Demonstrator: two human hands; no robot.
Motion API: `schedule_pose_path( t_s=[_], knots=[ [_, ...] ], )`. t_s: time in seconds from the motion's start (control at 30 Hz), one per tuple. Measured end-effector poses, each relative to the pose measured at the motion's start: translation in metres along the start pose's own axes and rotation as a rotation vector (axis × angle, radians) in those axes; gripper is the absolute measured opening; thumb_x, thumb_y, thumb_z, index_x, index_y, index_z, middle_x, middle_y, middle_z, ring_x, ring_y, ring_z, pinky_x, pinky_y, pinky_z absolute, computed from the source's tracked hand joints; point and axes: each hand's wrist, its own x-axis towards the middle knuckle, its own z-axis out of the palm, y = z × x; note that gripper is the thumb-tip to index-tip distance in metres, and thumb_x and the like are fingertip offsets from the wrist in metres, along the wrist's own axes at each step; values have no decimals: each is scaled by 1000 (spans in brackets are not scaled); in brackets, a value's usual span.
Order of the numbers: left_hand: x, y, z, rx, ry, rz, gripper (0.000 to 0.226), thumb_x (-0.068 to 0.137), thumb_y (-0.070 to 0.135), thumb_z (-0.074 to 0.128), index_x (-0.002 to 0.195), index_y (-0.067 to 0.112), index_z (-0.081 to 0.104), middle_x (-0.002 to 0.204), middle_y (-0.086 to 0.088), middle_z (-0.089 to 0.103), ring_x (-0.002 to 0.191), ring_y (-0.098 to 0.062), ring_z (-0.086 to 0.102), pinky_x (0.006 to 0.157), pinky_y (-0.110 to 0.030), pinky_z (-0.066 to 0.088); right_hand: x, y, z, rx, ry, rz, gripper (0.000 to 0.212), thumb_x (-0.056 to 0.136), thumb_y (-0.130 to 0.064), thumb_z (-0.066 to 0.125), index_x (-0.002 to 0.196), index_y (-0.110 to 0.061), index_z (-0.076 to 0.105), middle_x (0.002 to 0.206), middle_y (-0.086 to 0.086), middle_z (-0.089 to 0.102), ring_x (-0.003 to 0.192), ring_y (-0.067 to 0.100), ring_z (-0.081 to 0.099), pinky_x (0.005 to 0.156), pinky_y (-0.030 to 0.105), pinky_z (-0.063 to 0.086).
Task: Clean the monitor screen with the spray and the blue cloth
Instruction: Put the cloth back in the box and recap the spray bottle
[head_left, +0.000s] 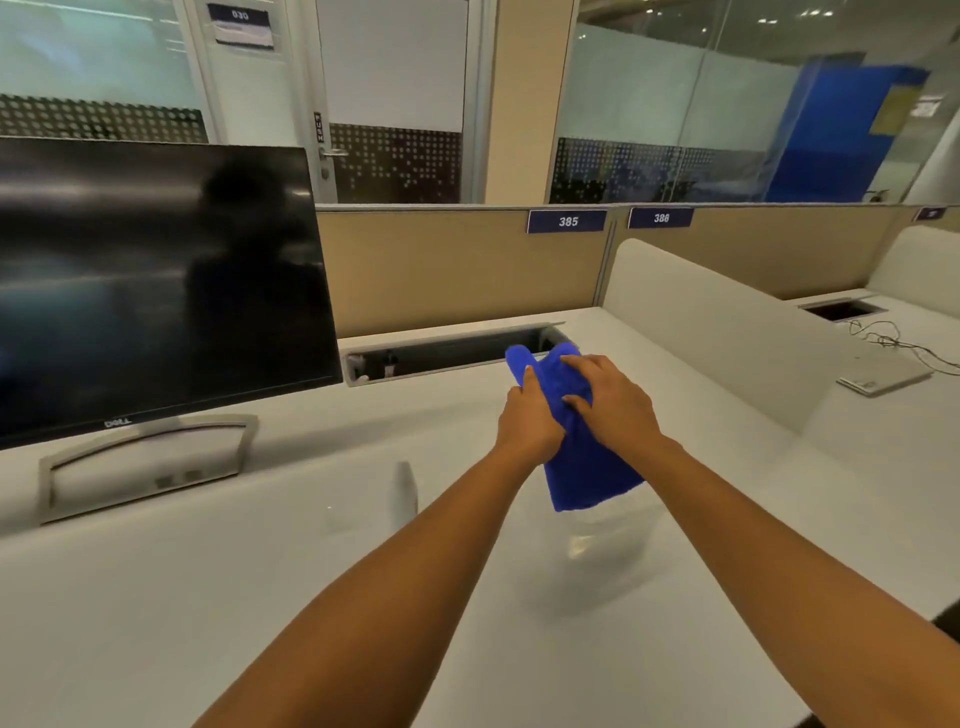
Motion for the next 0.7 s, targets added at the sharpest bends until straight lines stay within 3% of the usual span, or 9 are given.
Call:
schedule_pose_path(
  t_s=[0.1, 0.17, 0.23, 0.33, 0.43, 0.5, 0.57, 0.63, 0.7],
  knots=[
    [17, -5, 33, 16, -28, -71, 54, 89, 6, 50, 137, 12, 24, 131, -15, 45, 97, -20, 54, 77, -23, 45, 2, 35, 17, 6, -82, 32, 41, 93, -20, 48, 133, -20, 39, 132, 4, 48, 107, 23, 55, 88, 31, 44],
    [24, -10, 48, 119, -28, -83, 64, 87, 3, 51, 140, 9, 16, 138, -20, 36, 114, -32, 49, 91, -33, 43, 2, 50, 30, 41, -124, 24, 40, 93, -18, 47, 132, -19, 39, 131, 4, 48, 106, 22, 55, 85, 25, 42],
    [29, -15, 59, 249, -81, -124, 70, 88, 7, 51, 143, 8, 8, 143, -20, 28, 120, -34, 46, 95, -37, 42, 2, 60, 41, 93, -176, 17, 40, 92, -17, 47, 132, -16, 39, 131, 5, 46, 104, 19, 53, 82, 20, 38],
    [32, -21, 71, 522, -131, -166, 73, 90, 19, 51, 145, 9, 4, 144, -17, 27, 114, -31, 51, 82, -34, 45, 3, 67, 53, 117, -273, 12, 39, 92, -14, 47, 130, -12, 39, 128, 7, 46, 96, 15, 50, 79, 20, 37],
    [36, -22, 74, 736, -171, -126, 54, 91, 18, 50, 138, 2, 27, 131, -16, 44, 109, -28, 54, 71, -31, 39, 9, 70, 56, 4, -405, -22, 32, 93, -12, 43, 123, -5, 45, 125, 11, 47, 103, 24, 51, 85, 28, 40],
    [40, -20, 72, 775, -218, -150, 31, 90, 13, 50, 118, 2, 50, 98, -10, 57, 100, -25, 58, 68, -28, 39, 12, 72, 53, -19, -506, -13, 26, 93, -15, 42, 116, -4, 49, 123, 13, 49, 104, 25, 51, 86, 29, 38],
    [42, -19, 71, 790, -252, -179, 21, 88, 13, 51, 107, 4, 58, 70, -4, 44, 78, -20, 55, 62, -26, 40, 13, 73, 50, -86, -585, -3, 30, 93, -18, 45, 120, -6, 48, 125, 12, 48, 107, 26, 50, 88, 29, 37],
    [43, -20, 73, 846, -260, -153, 20, 88, 16, 51, 103, 5, 59, 77, -4, 49, 61, -15, 43, 50, -24, 35, 10, 73, 48, -170, -637, 13, 36, 92, -19, 49, 125, -7, 46, 127, 12, 47, 110, 26, 50, 90, 29, 38],
    [41, -22, 77, 928, -277, -114, 21, 89, 17, 50, 105, 6, 58, 107, -9, 56, 67, -16, 44, 51, -21, 34, 6, 73, 51, -231, -573, 6, 36, 92, -16, 48, 126, -6, 45, 130, 13, 44, 111, 27, 49, 91, 31, 40]
  ],
)
